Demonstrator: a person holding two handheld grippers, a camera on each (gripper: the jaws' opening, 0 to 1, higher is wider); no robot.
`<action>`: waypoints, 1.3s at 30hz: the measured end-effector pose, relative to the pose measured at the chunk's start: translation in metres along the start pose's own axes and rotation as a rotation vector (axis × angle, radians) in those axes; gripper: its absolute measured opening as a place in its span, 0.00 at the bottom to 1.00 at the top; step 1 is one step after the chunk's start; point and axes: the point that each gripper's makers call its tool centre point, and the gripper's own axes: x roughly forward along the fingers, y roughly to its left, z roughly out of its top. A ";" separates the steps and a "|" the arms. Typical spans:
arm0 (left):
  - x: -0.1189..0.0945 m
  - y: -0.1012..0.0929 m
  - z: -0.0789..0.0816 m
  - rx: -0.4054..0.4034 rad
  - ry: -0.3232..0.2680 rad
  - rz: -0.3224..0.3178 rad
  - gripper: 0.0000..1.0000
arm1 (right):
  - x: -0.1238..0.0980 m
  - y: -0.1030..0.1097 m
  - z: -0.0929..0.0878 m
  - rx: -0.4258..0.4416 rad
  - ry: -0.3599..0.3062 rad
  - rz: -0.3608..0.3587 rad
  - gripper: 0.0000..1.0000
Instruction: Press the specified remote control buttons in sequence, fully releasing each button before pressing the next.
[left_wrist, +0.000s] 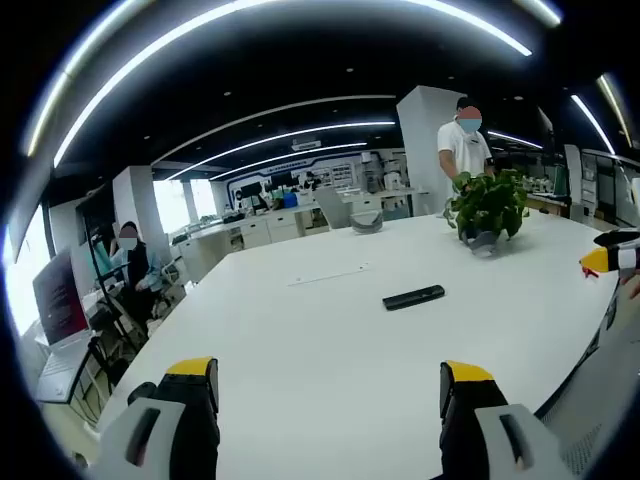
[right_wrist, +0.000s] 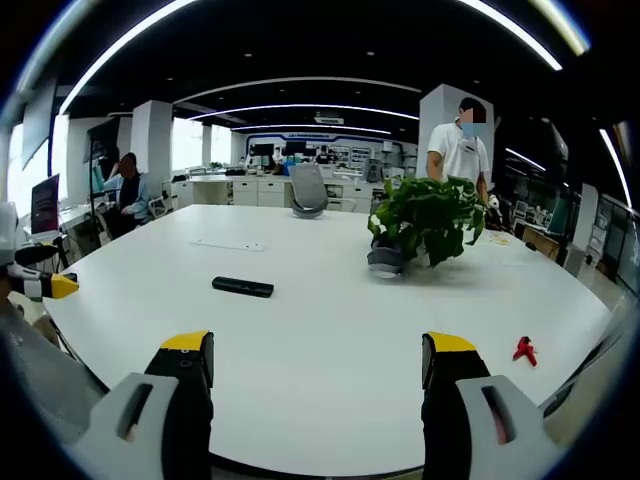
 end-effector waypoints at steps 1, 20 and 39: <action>0.000 0.000 0.000 0.001 0.001 0.000 0.96 | 0.000 0.000 0.000 0.005 -0.001 0.001 0.89; 0.000 -0.001 -0.001 0.010 0.004 -0.003 0.95 | 0.000 0.000 -0.004 0.016 0.022 0.002 0.88; 0.000 -0.003 -0.004 0.017 0.026 -0.016 0.93 | 0.000 0.000 -0.005 0.020 0.029 0.006 0.87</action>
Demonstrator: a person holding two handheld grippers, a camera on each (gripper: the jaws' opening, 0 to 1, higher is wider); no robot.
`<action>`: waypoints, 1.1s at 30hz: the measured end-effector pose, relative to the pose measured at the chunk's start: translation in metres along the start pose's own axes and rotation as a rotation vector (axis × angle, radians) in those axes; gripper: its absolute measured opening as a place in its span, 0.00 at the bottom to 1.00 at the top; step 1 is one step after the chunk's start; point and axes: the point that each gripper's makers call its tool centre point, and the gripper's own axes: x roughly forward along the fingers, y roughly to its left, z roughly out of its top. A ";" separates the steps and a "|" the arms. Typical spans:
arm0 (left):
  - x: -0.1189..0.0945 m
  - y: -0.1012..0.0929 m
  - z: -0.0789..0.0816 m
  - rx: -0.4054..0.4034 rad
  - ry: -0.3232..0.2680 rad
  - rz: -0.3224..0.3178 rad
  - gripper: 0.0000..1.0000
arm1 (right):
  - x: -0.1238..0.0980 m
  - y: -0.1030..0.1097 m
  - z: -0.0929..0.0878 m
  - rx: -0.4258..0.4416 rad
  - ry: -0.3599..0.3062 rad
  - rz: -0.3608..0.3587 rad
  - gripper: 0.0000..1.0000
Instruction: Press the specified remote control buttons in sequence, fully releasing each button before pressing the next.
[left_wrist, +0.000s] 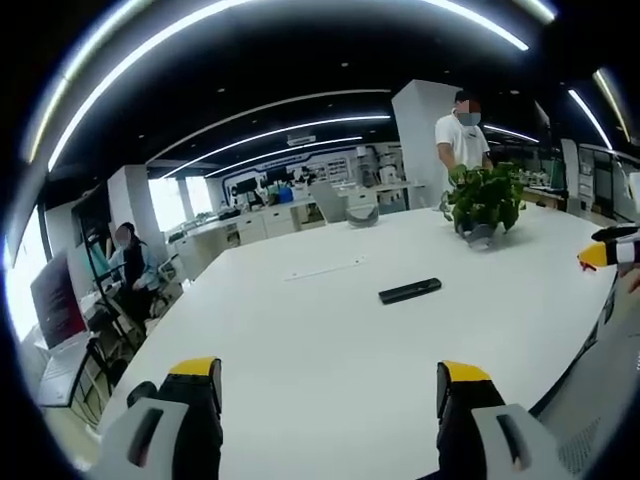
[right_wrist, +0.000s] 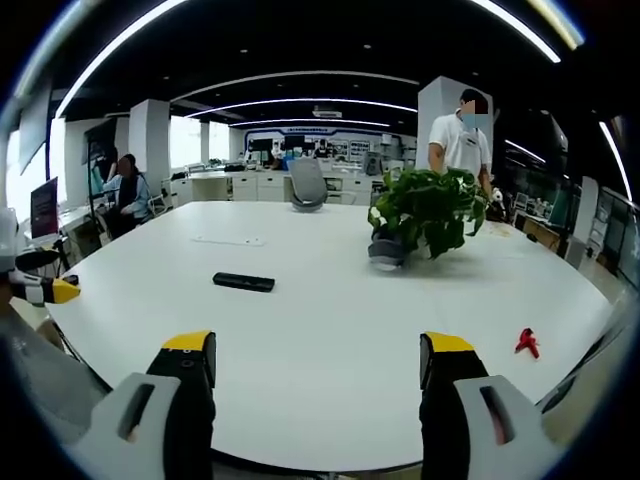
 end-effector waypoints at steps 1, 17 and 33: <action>0.000 0.000 0.000 -0.001 0.000 -0.001 0.93 | 0.000 0.000 0.000 -0.001 -0.001 0.000 0.87; 0.001 -0.003 -0.003 0.006 0.013 -0.012 0.90 | 0.000 0.003 -0.002 -0.006 0.014 0.013 0.85; 0.001 -0.003 -0.003 0.016 0.016 -0.009 0.88 | 0.000 0.003 -0.002 -0.003 0.009 0.017 0.84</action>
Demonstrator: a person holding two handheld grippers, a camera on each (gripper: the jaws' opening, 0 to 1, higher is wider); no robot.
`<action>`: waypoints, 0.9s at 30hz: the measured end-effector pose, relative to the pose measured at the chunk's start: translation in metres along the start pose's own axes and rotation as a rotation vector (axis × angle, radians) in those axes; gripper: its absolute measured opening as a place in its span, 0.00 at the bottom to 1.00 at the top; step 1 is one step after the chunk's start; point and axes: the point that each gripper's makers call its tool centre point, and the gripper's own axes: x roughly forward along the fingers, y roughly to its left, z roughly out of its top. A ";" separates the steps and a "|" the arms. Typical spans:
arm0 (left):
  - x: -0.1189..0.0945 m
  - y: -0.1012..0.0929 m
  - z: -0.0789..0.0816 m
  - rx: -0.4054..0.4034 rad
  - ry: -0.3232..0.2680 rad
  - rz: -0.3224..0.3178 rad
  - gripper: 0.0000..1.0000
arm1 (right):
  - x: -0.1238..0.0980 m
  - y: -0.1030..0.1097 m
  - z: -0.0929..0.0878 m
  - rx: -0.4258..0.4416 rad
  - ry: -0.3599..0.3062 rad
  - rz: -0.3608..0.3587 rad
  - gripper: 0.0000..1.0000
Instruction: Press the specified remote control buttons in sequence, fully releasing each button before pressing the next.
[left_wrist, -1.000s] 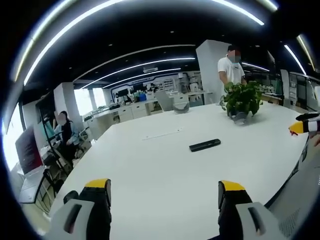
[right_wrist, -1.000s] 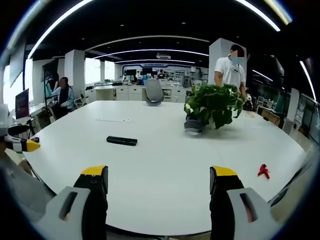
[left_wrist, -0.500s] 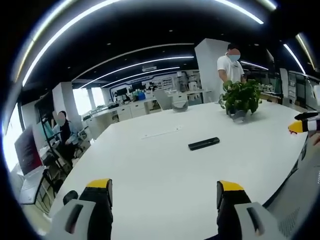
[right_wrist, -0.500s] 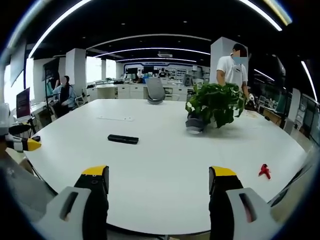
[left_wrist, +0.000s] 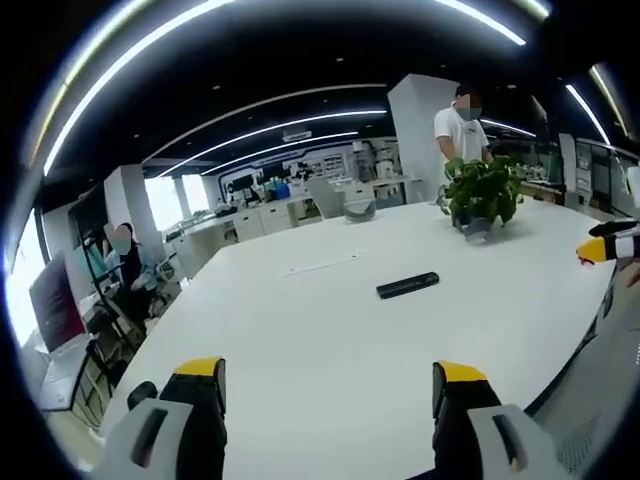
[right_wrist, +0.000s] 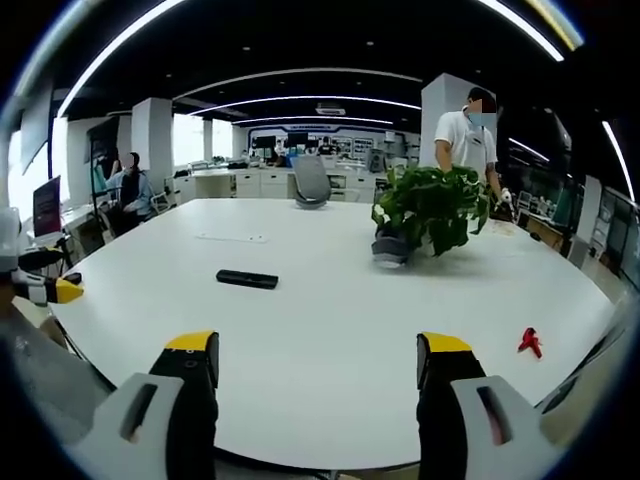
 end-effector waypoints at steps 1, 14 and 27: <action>0.000 0.000 0.000 -0.004 -0.004 0.000 0.88 | -0.001 0.000 0.000 0.001 -0.004 0.000 0.84; 0.000 -0.011 0.007 -0.004 -0.003 -0.073 0.86 | 0.000 -0.002 -0.003 0.010 0.011 -0.006 0.83; 0.025 -0.041 0.051 0.145 0.001 -0.370 0.77 | 0.001 -0.003 -0.006 0.021 0.030 -0.005 0.81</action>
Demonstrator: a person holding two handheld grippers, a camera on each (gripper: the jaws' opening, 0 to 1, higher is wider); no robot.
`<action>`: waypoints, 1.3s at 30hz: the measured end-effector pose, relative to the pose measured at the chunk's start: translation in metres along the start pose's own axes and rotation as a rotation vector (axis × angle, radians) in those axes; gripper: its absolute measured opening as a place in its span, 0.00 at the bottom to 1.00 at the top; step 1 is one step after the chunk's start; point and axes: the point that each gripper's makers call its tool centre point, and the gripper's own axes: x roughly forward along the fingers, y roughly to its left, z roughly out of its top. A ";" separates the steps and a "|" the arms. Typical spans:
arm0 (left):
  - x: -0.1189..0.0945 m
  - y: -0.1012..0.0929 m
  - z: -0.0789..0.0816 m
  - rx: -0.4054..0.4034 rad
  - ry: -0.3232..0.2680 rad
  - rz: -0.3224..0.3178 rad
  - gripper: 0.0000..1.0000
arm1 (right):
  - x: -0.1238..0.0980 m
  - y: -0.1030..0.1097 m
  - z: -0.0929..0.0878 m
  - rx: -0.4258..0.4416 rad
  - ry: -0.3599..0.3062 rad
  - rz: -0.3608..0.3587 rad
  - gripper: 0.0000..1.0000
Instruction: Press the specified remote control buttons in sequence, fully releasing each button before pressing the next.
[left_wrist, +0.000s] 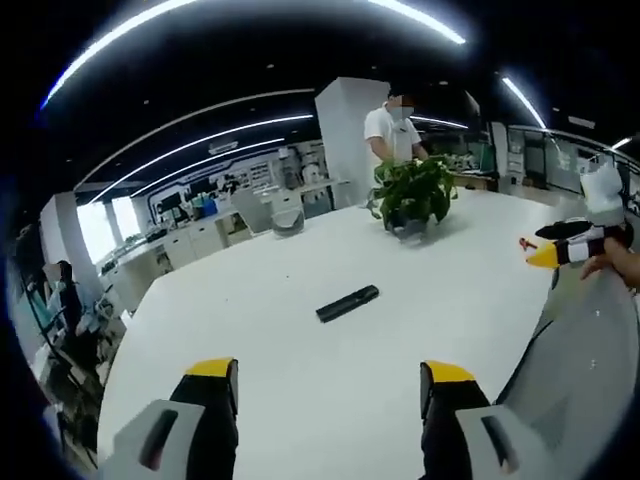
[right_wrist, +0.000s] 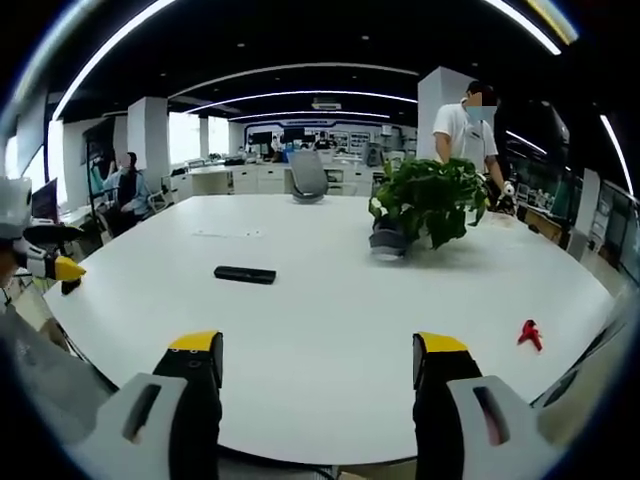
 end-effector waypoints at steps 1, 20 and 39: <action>0.006 0.005 0.006 0.004 -0.005 0.000 0.77 | 0.000 0.000 0.000 0.000 0.000 0.001 0.81; 0.095 -0.001 0.079 0.206 0.062 -0.289 0.73 | 0.001 -0.002 -0.002 0.011 0.013 -0.008 0.79; 0.176 -0.005 0.072 0.416 0.259 -0.492 0.67 | 0.005 -0.004 -0.013 -0.002 0.077 -0.018 0.75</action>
